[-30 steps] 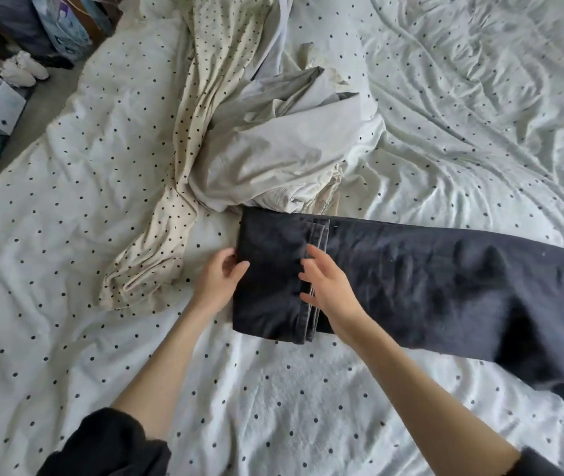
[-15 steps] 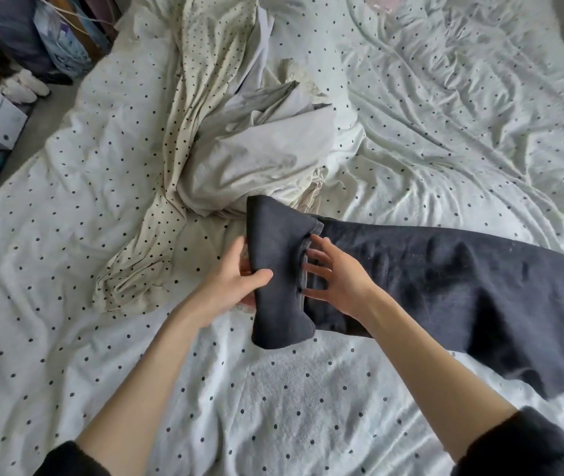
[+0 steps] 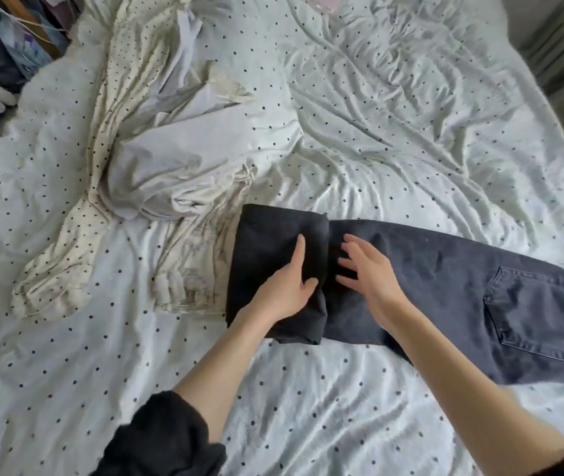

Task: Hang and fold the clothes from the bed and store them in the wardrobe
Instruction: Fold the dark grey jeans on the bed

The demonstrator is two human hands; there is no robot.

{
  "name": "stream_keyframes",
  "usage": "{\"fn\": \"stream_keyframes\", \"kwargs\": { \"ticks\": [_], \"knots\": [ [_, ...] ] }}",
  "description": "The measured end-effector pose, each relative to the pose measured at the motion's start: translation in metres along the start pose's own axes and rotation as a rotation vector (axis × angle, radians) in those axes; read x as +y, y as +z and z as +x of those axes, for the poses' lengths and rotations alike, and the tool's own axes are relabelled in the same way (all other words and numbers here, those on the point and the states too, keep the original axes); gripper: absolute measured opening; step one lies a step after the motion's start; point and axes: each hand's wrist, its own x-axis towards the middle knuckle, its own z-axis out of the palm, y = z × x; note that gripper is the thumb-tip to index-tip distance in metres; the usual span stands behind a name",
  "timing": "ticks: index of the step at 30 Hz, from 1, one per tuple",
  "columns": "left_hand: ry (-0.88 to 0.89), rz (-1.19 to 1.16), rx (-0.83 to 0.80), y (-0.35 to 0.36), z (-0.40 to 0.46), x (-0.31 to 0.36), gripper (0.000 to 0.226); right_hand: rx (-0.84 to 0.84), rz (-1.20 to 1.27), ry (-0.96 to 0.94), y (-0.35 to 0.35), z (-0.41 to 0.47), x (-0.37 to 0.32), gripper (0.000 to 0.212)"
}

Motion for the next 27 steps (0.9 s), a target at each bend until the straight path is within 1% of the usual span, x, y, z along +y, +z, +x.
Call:
{"fn": "stream_keyframes", "kwargs": {
  "ticks": [2,4,6,7,8,9,11,12,14,15,16,17,18,19,21,22,23,24,25,27],
  "knots": [
    [0.035,0.113,0.087,-0.003,-0.003,-0.005,0.068,0.103,-0.277,-0.303,0.012,-0.007,0.001,0.035],
    [0.150,0.297,0.252,-0.002,-0.013,-0.011,0.055,0.157,-0.594,-0.658,0.026,-0.009,-0.004,0.035],
    [0.275,0.537,0.394,0.005,-0.026,-0.024,0.047,0.110,-0.885,-0.960,0.047,-0.003,-0.004,0.041],
    [0.275,0.588,0.471,0.011,-0.030,-0.031,0.046,0.028,-1.001,-1.038,0.056,0.003,-0.002,0.045],
    [0.230,0.601,0.513,0.018,-0.033,-0.039,0.048,-0.058,-1.088,-1.036,0.064,0.009,-0.001,0.047],
    [0.152,0.579,0.486,0.023,-0.037,-0.046,0.052,-0.095,-1.155,-0.998,0.069,0.018,0.001,0.047],
    [-0.034,0.483,0.373,0.030,-0.043,-0.063,0.062,-0.082,-1.332,-0.897,0.069,0.042,0.014,0.049],
    [-0.094,0.486,0.297,0.033,-0.044,-0.071,0.067,-0.068,-1.435,-0.874,0.064,0.052,0.022,0.052],
    [-0.124,0.595,0.155,0.040,-0.044,-0.082,0.081,-0.083,-1.591,-0.853,0.056,0.067,0.037,0.055],
    [-0.121,0.626,0.116,0.045,-0.042,-0.089,0.088,-0.104,-1.627,-0.842,0.055,0.073,0.044,0.056],
    [-0.108,0.626,0.103,0.045,-0.040,-0.090,0.088,-0.097,-1.637,-0.834,0.053,0.075,0.045,0.056],
    [-0.101,0.538,0.141,0.045,-0.037,-0.093,0.079,-0.103,-1.638,-0.841,0.055,0.078,0.047,0.057],
    [-0.093,0.372,0.212,0.041,-0.035,-0.092,0.065,-0.102,-1.632,-0.839,0.056,0.079,0.045,0.057],
    [-0.074,0.179,0.310,0.035,-0.035,-0.092,0.057,-0.106,-1.623,-0.847,0.057,0.077,0.044,0.057],
    [-0.092,-0.128,0.512,0.018,-0.030,-0.088,0.056,-0.102,-1.588,-0.858,0.054,0.067,0.040,0.054],
    [-0.136,-0.254,0.561,0.007,-0.025,-0.086,0.054,-0.110,-1.556,-0.850,0.050,0.058,0.040,0.053],
    [-0.201,-0.353,0.565,-0.004,-0.019,-0.084,0.052,-0.129,-1.523,-0.832,0.046,0.046,0.043,0.052],
    [-0.267,-0.422,0.530,-0.015,-0.012,-0.083,0.051,-0.163,-1.473,-0.802,0.042,0.035,0.048,0.051],
    [-0.324,-0.469,0.473,-0.026,-0.007,-0.083,0.051,-0.196,-1.407,-0.764,0.037,0.024,0.054,0.049],
    [-0.398,-0.541,0.322,-0.042,-0.002,-0.083,0.052,-0.207,-1.203,-0.654,0.029,0.006,0.056,0.042]
  ]
}}
